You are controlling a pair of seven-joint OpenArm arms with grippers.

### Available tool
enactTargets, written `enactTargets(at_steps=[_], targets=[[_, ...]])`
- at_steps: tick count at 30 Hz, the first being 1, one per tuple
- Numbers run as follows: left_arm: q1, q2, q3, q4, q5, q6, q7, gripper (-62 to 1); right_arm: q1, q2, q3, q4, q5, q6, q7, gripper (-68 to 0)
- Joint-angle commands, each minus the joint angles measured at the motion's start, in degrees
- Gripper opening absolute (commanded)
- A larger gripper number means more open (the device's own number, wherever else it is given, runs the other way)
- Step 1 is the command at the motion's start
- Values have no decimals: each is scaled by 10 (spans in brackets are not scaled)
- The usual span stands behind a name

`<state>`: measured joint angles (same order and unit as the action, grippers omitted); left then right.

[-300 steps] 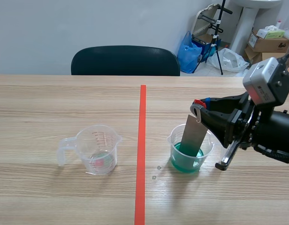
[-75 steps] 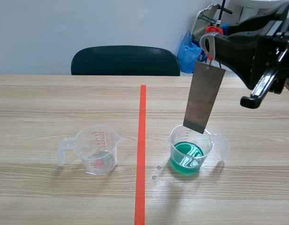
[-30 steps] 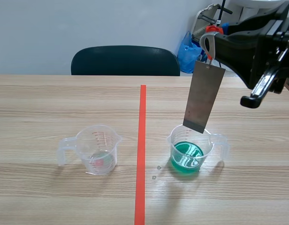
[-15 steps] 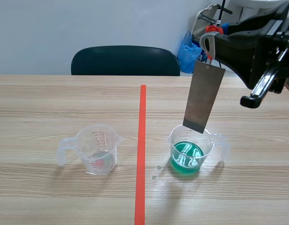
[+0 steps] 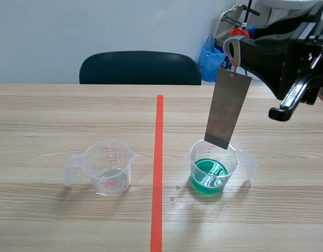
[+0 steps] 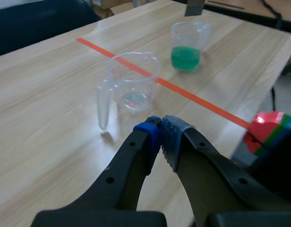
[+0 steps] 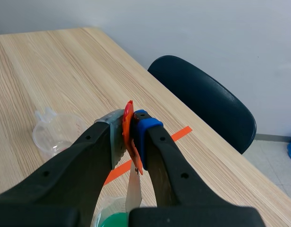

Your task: Do the redox reaction experiment

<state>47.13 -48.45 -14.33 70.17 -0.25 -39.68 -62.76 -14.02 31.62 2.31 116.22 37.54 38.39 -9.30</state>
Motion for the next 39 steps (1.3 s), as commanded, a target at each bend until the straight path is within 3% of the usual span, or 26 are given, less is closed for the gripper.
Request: enactTargets(at_steps=[1,10,14,19,24,32,39], targets=[[-49,-2,26,12,-17,-2,19,-584,5,6,8,10,6,-2,10,-669],[-326,0,255,12,-122,-2,194,-584,5,6,8,10,6,-2,10,-669],[-440,33,352,11,-173,-2,301,-584,5,6,8,10,6,-2,10,-669],[-537,90,439,10,-221,-2,383,-584,5,6,8,10,6,-2,10,-669],[-595,156,493,10,-229,-2,459,-584,5,6,8,10,6,-2,10,-669],[-633,235,530,10,-229,-2,518,-584,5,6,8,10,6,-2,10,-669],[-643,278,533,9,-228,41,549,-583,5,6,8,10,7,-2,10,-669]])
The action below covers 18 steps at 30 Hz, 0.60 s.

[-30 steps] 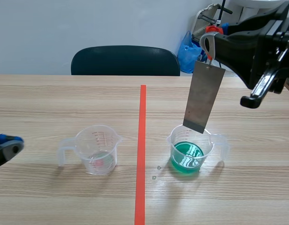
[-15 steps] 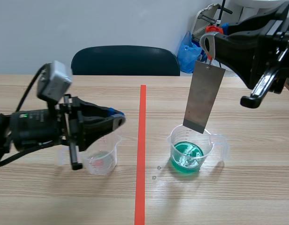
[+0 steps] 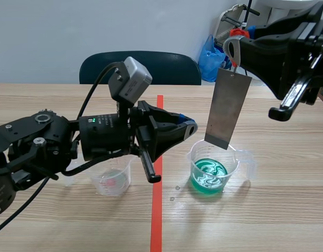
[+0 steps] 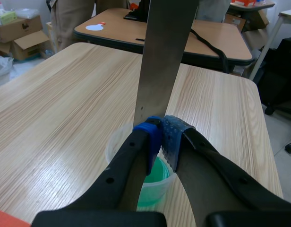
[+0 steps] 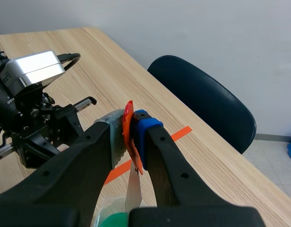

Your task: Do the redox reaction experiment

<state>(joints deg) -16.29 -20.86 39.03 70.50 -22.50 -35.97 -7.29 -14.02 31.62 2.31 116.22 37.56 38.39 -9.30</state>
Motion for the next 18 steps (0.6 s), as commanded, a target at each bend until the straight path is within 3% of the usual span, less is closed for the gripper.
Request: enactTargets(at_steps=[1,18], targets=[[-9,5,0,6,-4,5,-6,-584,5,6,8,10,6,-2,10,-669],[-9,13,0,6,-3,9,-1,-584,5,6,8,10,6,-2,10,-669]])
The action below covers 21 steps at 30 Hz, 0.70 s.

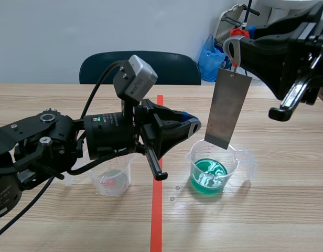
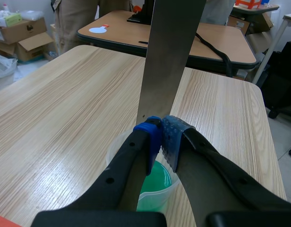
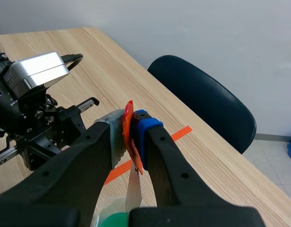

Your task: Do the redox reaction experiment

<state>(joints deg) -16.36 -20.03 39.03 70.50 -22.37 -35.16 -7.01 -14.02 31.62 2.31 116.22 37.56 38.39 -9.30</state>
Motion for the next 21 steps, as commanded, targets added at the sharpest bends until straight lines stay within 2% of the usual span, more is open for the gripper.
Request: enactTargets(at_steps=[1,10,16,21], targets=[[-8,4,0,6,-3,1,-3,-584,5,6,8,10,6,-2,10,-669],[-8,4,0,6,-3,1,2,-584,5,6,8,10,6,-2,10,-669],[-5,-2,0,6,-3,15,0,-583,5,6,8,10,6,-2,10,-669],[3,-24,-2,6,-3,16,-14,-583,5,6,8,10,6,-2,10,-669]])
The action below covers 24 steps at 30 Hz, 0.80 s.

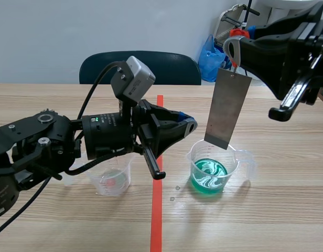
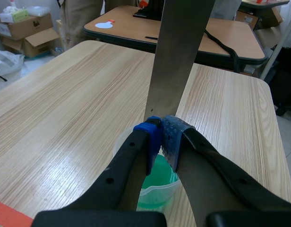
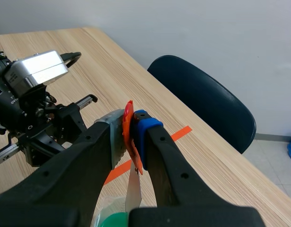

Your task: Do the redox reaction experiment

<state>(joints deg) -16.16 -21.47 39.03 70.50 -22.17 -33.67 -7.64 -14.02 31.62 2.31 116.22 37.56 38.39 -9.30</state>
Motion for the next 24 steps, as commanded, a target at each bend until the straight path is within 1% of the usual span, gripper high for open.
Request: enactTargets(at_steps=[1,4,7,10,12,14,16,18,21,24], targets=[[5,-19,-5,6,-5,1,-14,-583,5,6,8,10,6,-2,10,-669],[23,-51,-20,7,-6,1,-40,-583,5,6,8,10,6,-2,10,-669],[52,-91,-48,8,-8,0,-66,-583,5,6,8,10,6,-2,10,-669],[95,-140,-89,14,-9,-5,-91,-583,5,6,8,10,6,-2,10,-669],[139,-177,-127,28,-12,-5,-115,-583,5,6,8,10,6,-2,10,-669],[195,-215,-175,45,-25,-5,-148,-584,5,6,8,10,6,-2,10,-669],[262,-248,-231,60,-27,-6,-183,-584,5,6,8,10,6,-2,10,-669],[338,-272,-294,69,-27,-8,-217,-584,5,6,8,10,6,-2,10,-669],[463,-285,-400,72,-23,-28,-276,-584,5,6,8,10,6,-2,10,-669],[585,-276,-498,72,-13,-31,-341,-583,5,6,8,10,6,-2,10,-669]])
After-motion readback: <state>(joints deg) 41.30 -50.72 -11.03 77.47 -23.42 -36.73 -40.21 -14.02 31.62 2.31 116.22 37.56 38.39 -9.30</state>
